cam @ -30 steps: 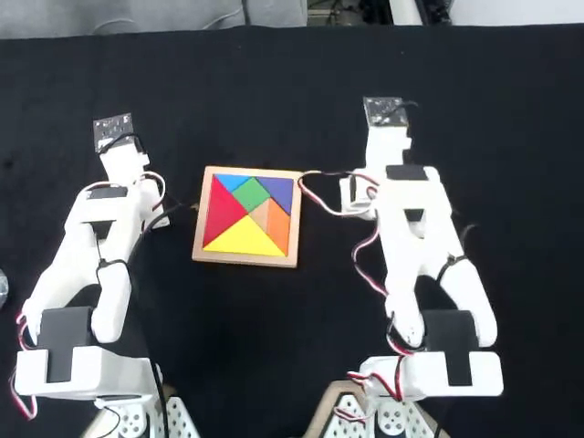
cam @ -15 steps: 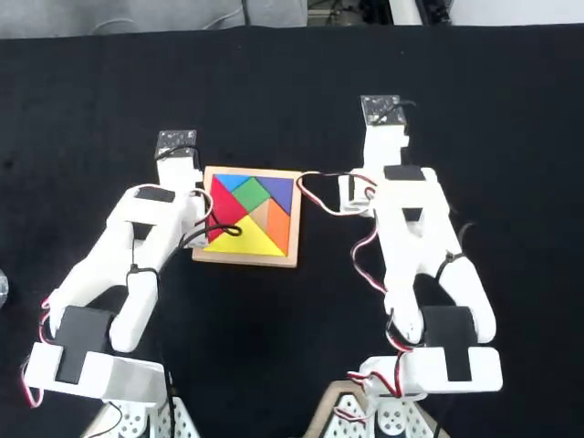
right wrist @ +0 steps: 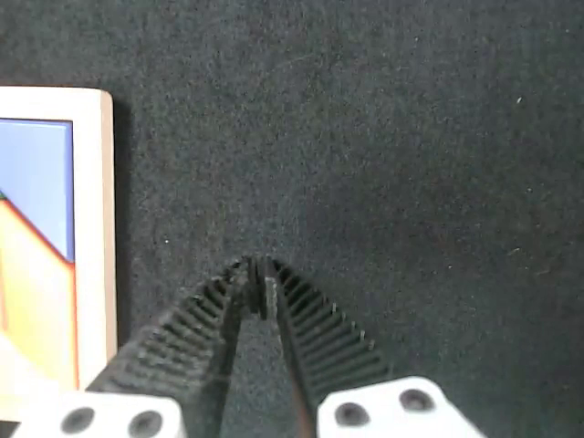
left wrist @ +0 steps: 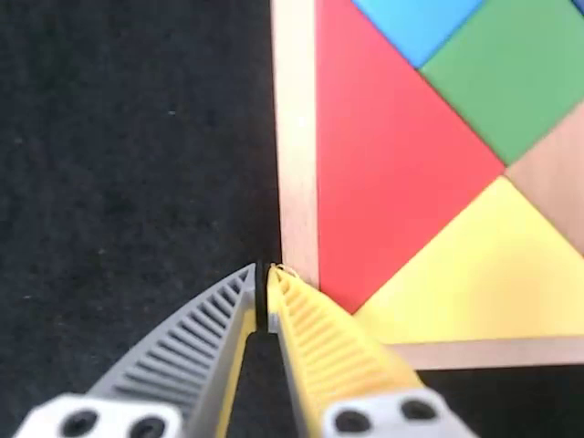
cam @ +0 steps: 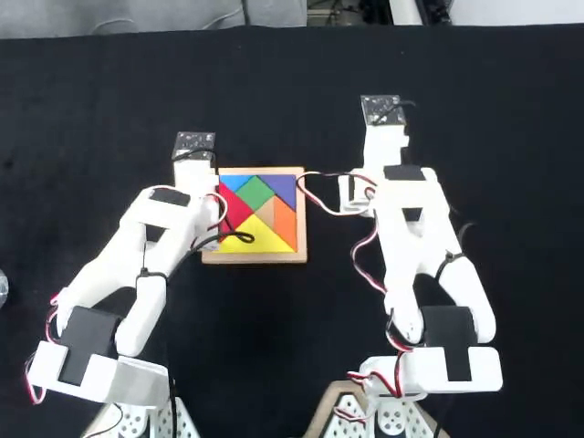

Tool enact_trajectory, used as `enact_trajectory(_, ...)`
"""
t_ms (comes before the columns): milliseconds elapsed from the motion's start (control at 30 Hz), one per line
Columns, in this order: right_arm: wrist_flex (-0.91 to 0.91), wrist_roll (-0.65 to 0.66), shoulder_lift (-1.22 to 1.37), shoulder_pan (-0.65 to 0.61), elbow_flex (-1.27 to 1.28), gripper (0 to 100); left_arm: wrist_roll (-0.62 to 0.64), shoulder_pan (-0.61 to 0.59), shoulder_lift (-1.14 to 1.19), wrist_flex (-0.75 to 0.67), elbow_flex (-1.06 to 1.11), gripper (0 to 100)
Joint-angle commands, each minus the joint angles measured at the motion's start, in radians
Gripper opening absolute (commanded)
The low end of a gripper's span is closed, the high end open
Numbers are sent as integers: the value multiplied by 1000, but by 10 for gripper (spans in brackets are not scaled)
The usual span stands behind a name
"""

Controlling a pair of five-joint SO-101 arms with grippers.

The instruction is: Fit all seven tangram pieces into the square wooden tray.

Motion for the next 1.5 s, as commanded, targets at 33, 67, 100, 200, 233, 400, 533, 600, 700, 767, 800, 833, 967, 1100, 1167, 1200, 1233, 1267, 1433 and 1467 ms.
enact_trajectory(33,-17,2,-7,-5,-5,11,0,8,-46,68,-45,30)
enact_trajectory(67,-17,2,-7,-5,-5,11,-3,-12,-46,78,-53,30)
enact_trajectory(100,-17,2,-7,-5,-5,11,-3,-36,-46,83,-61,30)
enact_trajectory(200,-17,2,-10,-5,-4,11,-5,-136,-46,81,-82,30)
enact_trajectory(233,-17,2,-12,-5,-4,11,-5,-176,-46,83,-91,30)
enact_trajectory(400,-8,-5,-33,-3,-18,11,3,-320,-48,89,-191,30)
enact_trajectory(533,74,-5,-166,-3,-62,11,-3,-332,-64,215,-369,30)
enact_trajectory(600,118,-3,-263,-3,-88,11,-3,-332,-100,328,-492,30)
enact_trajectory(700,167,2,-430,-3,-137,11,-5,-341,-192,502,-710,30)
enact_trajectory(767,190,2,-552,-3,-173,13,-5,-343,-264,585,-832,30)
enact_trajectory(800,198,2,-611,-5,-185,14,-5,-343,-299,614,-880,30)
enact_trajectory(833,199,2,-674,-5,-193,14,-5,-341,-336,635,-917,30)
enact_trajectory(967,192,2,-906,-8,-193,15,-5,-341,-485,643,-951,30)
enact_trajectory(1100,189,49,-1102,-6,-194,15,-5,-341,-621,646,-951,30)
enact_trajectory(1167,176,110,-1194,-6,-196,15,-5,-341,-700,643,-952,30)
enact_trajectory(1200,157,132,-1239,-6,-191,15,-5,-338,-740,643,-952,30)
enact_trajectory(1233,138,150,-1283,-6,-189,15,-5,-335,-783,643,-951,30)
enact_trajectory(1267,120,161,-1323,-6,-186,15,-5,-334,-819,643,-951,30)
enact_trajectory(1433,35,209,-1508,-6,-139,15,-5,-334,-984,640,-951,30)
enact_trajectory(1467,21,216,-1538,-6,-127,15,-5,-334,-1010,637,-951,30)
